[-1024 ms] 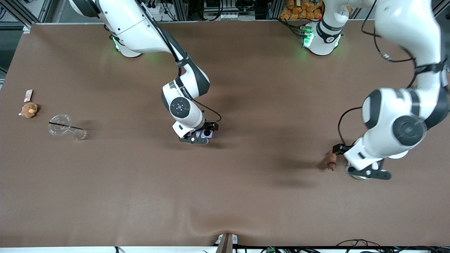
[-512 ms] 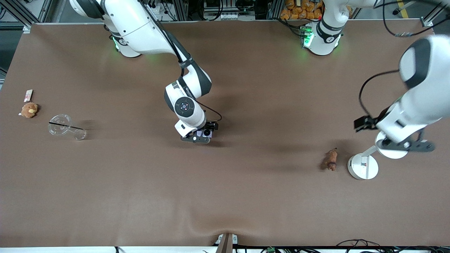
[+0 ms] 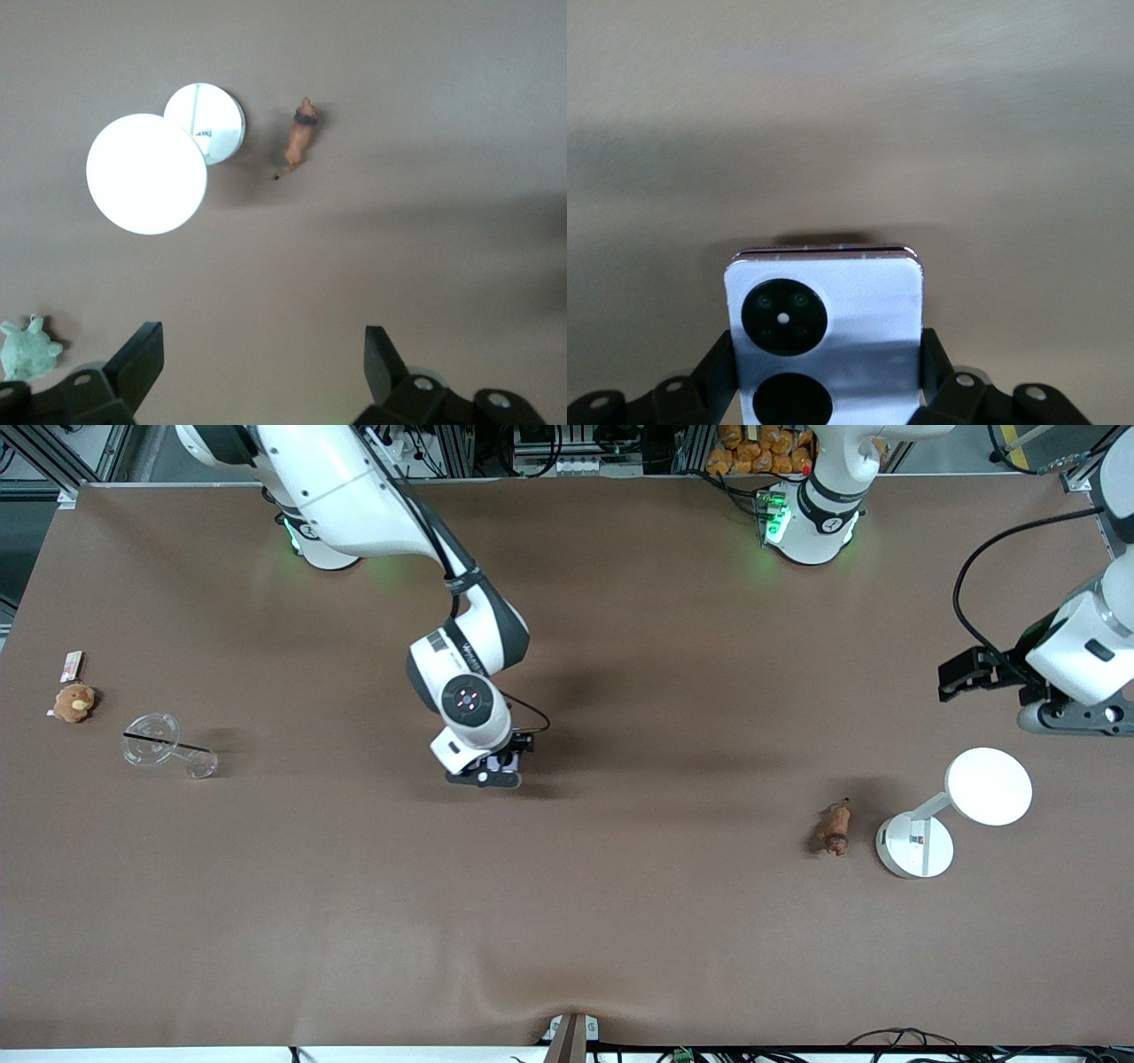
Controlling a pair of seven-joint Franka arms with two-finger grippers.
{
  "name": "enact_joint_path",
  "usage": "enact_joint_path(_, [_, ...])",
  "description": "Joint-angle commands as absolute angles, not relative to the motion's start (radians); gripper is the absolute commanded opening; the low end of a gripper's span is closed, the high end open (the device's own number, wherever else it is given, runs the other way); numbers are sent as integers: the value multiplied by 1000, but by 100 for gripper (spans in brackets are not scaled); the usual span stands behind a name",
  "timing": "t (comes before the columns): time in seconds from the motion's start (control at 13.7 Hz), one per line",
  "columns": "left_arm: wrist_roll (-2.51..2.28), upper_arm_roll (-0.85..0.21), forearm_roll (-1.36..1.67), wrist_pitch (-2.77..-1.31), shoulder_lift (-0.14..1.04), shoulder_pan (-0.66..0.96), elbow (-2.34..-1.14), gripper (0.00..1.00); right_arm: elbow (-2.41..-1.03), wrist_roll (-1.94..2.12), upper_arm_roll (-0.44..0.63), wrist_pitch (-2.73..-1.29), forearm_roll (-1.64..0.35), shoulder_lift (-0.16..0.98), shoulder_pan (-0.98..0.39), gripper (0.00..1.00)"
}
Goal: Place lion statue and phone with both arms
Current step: 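Carry the white phone with the right gripper toward the clear cup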
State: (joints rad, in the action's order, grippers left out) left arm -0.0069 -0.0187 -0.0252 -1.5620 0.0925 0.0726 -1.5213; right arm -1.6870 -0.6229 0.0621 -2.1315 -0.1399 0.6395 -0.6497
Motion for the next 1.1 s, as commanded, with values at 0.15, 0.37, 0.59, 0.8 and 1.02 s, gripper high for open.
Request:
enact_joint_path(0.15, [-26, -100, -43, -1494, 45, 15, -1540, 100, -1802, -627, 84, -2042, -101, 467, -546, 0])
enact_joint_path(0.37, [-26, -92, -40, -1459, 17, 21, -1539, 100, -1830, -605, 94, -2049, -75, 460, -459, 0])
enact_joint_path(0.59, [-26, -87, -38, -1447, -26, 35, -1545, 100, -1952, -444, 92, -2136, -61, 418, -356, 0])
enact_joint_path(0.8, [-20, -86, -43, -1402, -47, 41, -1542, 100, -2123, -297, 92, -2301, -61, 356, -261, 0])
enact_joint_path(1.02, [-26, -60, -43, -1399, -51, 77, -1540, 100, -2177, -239, 92, -2322, -61, 344, -189, 0])
